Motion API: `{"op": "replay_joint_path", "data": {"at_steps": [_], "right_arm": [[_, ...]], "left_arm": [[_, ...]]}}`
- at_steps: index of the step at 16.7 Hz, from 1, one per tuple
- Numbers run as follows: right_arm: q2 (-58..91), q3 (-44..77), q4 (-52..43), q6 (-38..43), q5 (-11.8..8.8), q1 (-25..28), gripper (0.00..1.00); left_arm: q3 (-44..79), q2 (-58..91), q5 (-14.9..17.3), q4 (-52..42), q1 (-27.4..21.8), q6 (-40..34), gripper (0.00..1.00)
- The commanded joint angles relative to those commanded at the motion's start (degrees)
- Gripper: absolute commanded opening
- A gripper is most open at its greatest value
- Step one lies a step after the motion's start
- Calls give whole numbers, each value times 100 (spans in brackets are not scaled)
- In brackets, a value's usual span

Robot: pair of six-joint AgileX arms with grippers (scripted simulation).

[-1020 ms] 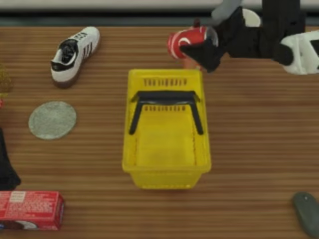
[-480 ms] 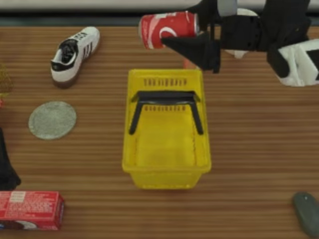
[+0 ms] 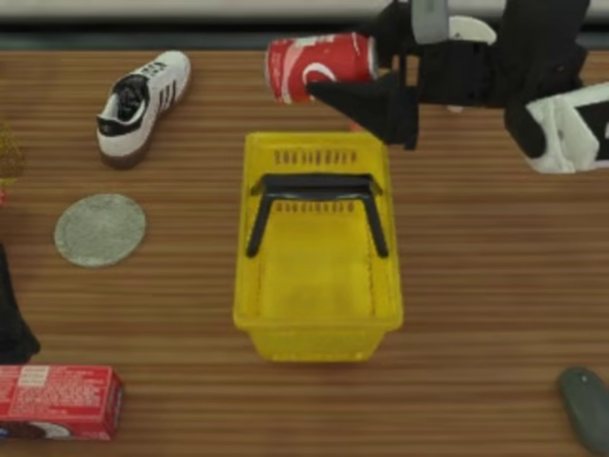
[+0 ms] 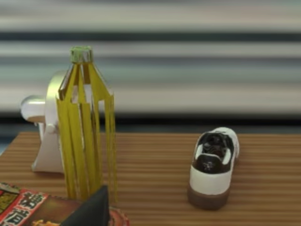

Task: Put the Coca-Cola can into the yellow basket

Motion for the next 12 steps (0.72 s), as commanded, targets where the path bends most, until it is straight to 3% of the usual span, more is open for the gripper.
{"op": "replay_joint_path", "data": {"at_steps": [6, 11, 12], "right_arm": [[1079, -221, 1319, -26, 24, 34, 0], [1190, -254, 1436, -30, 31, 39, 0], [1190, -254, 1436, -30, 31, 39, 8]], "left_arm": [[0, 0, 0, 0, 0, 0, 100], [0, 0, 0, 0, 0, 0, 100], [0, 0, 0, 0, 0, 0, 100]]}}
